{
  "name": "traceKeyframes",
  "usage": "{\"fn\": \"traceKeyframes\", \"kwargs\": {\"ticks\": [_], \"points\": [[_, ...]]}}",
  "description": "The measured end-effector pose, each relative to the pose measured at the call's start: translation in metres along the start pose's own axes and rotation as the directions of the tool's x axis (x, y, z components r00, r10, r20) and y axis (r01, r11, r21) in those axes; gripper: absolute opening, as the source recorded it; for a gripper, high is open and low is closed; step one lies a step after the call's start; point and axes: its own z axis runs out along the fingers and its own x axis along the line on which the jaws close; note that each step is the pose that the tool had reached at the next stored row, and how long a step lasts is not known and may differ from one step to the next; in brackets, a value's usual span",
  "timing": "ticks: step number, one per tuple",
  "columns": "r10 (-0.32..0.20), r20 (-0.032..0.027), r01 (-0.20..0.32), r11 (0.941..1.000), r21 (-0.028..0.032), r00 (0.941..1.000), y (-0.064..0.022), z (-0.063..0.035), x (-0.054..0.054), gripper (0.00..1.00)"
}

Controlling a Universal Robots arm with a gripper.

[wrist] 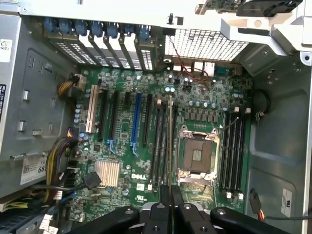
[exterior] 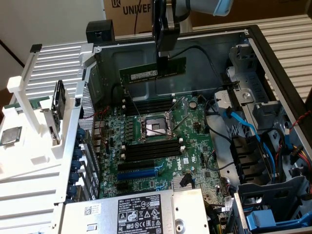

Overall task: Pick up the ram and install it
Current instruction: 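Pick up the ram and move it above insertion slot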

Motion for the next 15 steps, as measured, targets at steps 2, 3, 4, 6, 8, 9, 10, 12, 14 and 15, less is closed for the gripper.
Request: {"fn": "traceKeyframes", "kwargs": {"ticks": [2,3,4,6,8,9,10,12,14,15], "points": [[0.0,0.0,0.0,1.0,0.0,1.0,-0.0001,0.0014,0.0,0.13],[0.0,0.0001,0.0,1.0,0.0001,1.0,-0.0002,0.0024,0.0,0.13],[0.0,0.0001,0.0,1.0,0.0001,1.0,-0.0002,0.0028,0.0,0.13],[0.0,0.0001,0.0,1.0,0.0001,1.0,-0.0003,0.004,0.0,0.13],[0.0,0.0001,0.0,1.0,0.0002,1.0,-0.0004,0.0067,0.0,0.13],[0.0,0.0,0.0,1.0,0.0003,1.0,-0.0005,0.008,0.0,0.13],[0.0,0.0,0.0,1.0,0.0005,1.0,-0.0005,0.0096,0.0,0.13],[0.0,0.0001,0.0,1.0,0.0006,1.0,-0.0006,0.0116,0.0,0.13],[0.0,-0.0003,0.0,1.0,0.0004,1.0,-0.0007,0.0126,0.0,0.13],[0.0,-0.0002,0.0,1.0,0.0005,1.0,-0.0006,0.0127,0.0,0.13]]}}
